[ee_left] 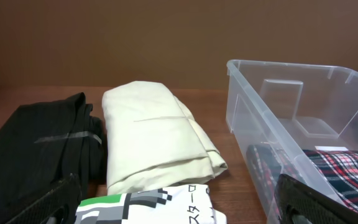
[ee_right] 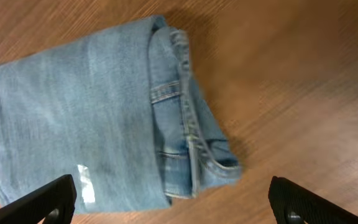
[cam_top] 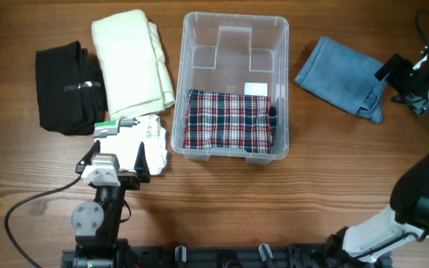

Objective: Pack container
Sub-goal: 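Grasp the folded blue jeans at their right edge with right gripper, then lift the jeans and lower them into the bin's back half, then open right gripper and withdraw it to the right side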

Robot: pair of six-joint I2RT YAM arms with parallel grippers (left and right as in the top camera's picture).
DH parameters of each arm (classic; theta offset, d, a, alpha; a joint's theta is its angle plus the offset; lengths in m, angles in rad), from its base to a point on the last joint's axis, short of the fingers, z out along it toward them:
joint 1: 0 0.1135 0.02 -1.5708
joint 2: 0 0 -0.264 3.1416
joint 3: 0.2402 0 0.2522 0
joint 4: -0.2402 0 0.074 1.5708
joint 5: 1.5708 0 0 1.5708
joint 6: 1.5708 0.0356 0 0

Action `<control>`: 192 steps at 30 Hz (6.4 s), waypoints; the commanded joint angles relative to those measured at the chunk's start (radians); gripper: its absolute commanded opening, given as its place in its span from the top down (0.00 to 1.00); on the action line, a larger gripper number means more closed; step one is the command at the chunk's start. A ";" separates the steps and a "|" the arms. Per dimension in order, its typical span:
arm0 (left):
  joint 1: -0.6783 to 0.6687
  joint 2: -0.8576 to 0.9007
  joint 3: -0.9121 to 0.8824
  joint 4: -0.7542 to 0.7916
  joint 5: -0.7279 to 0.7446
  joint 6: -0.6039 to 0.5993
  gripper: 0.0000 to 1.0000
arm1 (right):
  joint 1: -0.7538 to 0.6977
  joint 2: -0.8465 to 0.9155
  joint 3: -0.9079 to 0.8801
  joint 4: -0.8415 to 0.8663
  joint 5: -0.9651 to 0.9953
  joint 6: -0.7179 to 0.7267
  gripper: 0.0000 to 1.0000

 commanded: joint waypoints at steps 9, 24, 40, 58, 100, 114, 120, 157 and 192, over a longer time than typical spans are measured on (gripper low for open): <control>-0.003 0.000 -0.006 0.000 0.019 0.016 0.00 | 0.004 0.223 -0.010 -0.022 -0.057 0.060 0.00; -0.003 0.000 -0.006 0.000 0.019 0.016 0.00 | 0.009 0.317 -0.011 0.019 -0.225 0.051 0.04; -0.003 0.000 -0.006 0.000 0.019 0.016 0.00 | 0.009 0.317 -0.011 0.042 -0.243 -0.070 0.82; -0.003 0.000 -0.006 0.000 0.019 0.016 0.00 | 0.006 0.121 0.037 0.097 -0.459 -0.183 0.96; -0.003 0.000 -0.006 0.000 0.019 0.016 0.00 | 0.571 -0.267 0.037 0.298 -0.513 -0.223 0.96; -0.003 0.000 -0.006 0.000 0.019 0.016 0.00 | 0.621 -0.061 0.037 0.387 -0.502 -0.145 0.96; -0.003 0.000 -0.006 0.000 0.019 0.016 0.00 | 0.634 0.006 0.036 0.392 -0.499 -0.146 0.95; -0.003 0.000 -0.006 0.000 0.019 0.016 0.00 | 0.666 -0.241 0.035 0.351 -0.032 -0.352 0.26; -0.003 0.000 -0.006 0.000 0.019 0.016 0.00 | 0.249 -0.285 0.032 -0.237 0.313 0.027 0.00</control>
